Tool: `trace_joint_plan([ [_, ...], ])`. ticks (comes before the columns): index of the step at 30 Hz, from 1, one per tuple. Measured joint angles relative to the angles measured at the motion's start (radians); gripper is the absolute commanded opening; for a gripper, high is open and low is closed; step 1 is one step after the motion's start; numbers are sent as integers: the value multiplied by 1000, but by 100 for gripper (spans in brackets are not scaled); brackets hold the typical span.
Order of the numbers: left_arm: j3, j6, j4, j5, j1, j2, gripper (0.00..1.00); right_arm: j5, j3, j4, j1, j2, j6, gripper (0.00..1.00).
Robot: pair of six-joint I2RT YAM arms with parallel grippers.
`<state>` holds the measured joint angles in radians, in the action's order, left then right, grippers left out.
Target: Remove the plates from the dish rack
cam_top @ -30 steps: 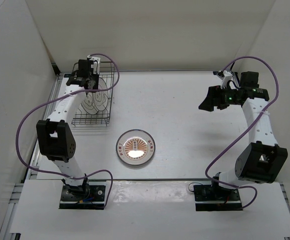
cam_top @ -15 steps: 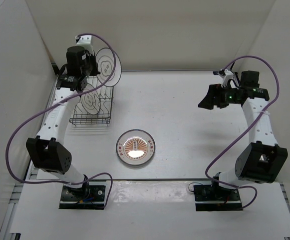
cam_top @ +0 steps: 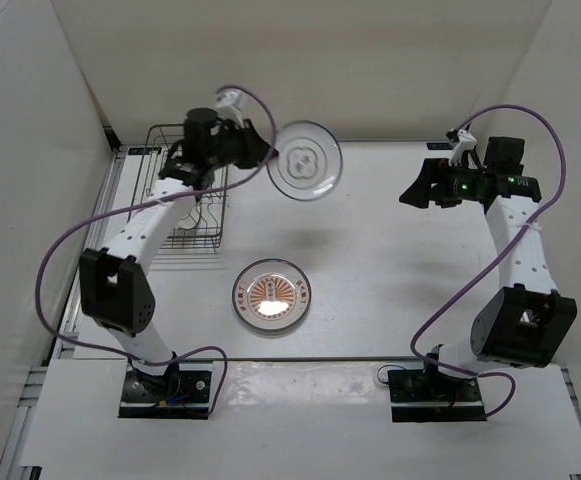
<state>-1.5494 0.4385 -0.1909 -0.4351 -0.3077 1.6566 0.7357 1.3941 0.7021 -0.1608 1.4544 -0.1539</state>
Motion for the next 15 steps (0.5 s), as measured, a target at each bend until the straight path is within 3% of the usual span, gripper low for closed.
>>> trace_joint_plan([
  [7, 81, 51, 5, -222, -155, 226, 0, -256, -83, -64, -29, -64, 76, 90],
  [15, 8, 11, -96, -380, -239, 408, 2, -364, -90, -74, -73, -81, 67, 90],
])
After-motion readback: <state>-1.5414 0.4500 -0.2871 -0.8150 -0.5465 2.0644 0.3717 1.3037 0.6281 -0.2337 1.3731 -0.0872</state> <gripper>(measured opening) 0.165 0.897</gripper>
